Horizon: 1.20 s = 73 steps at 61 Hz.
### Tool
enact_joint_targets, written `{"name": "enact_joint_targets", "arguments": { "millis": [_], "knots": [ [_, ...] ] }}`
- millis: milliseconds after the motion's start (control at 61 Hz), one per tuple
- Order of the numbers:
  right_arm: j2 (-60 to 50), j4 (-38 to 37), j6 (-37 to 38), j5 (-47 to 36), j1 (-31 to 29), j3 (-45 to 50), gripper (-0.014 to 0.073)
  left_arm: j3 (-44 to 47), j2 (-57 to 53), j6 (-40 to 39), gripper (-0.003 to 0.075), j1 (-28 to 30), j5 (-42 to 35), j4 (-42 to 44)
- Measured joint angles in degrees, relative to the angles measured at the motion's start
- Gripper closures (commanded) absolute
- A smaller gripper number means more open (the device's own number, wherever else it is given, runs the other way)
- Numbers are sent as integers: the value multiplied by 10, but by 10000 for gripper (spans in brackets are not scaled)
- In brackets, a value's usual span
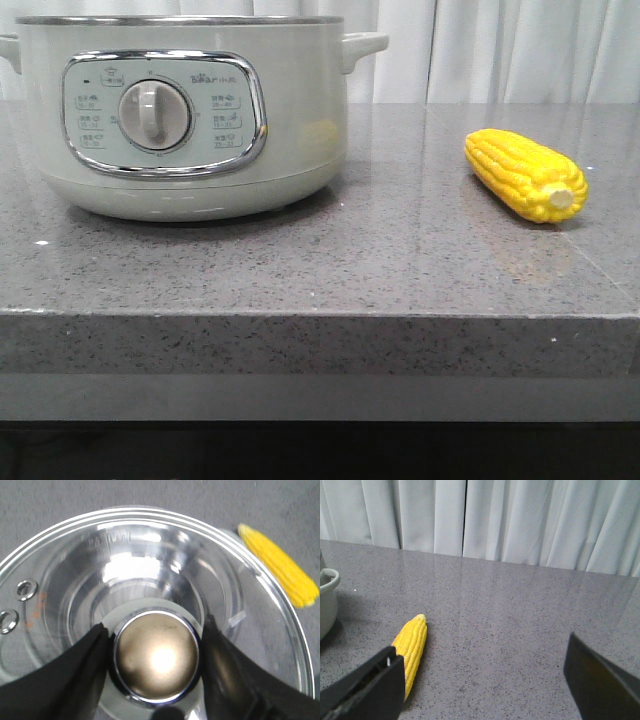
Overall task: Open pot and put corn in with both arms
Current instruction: 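Grasp the yellow corn cob with the right gripper and lift it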
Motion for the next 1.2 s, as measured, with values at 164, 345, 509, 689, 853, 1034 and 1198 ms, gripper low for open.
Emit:
{"name": "enact_joint_targets", "arguments": {
  "millis": [164,345,509,689,853,1034,1198],
  "knots": [
    [27,0,0,0,0,0,-60,114,-96,0,520,0,0,0],
    [75,0,0,0,0,0,-60,254,-223,0,520,0,0,0],
    [132,8,0,-2,0,0,-60,356,-325,0,520,0,0,0],
    [210,36,0,-3,3,-12,-60,428,-429,0,520,0,1,0],
    [299,61,0,5,36,-66,-60,462,-511,0,520,0,5,0],
    [406,102,0,14,83,-149,-60,469,-554,-1,520,0,13,0],
    [520,119,0,19,112,-216,-60,469,-559,-3,520,0,13,0]
  ]
}}
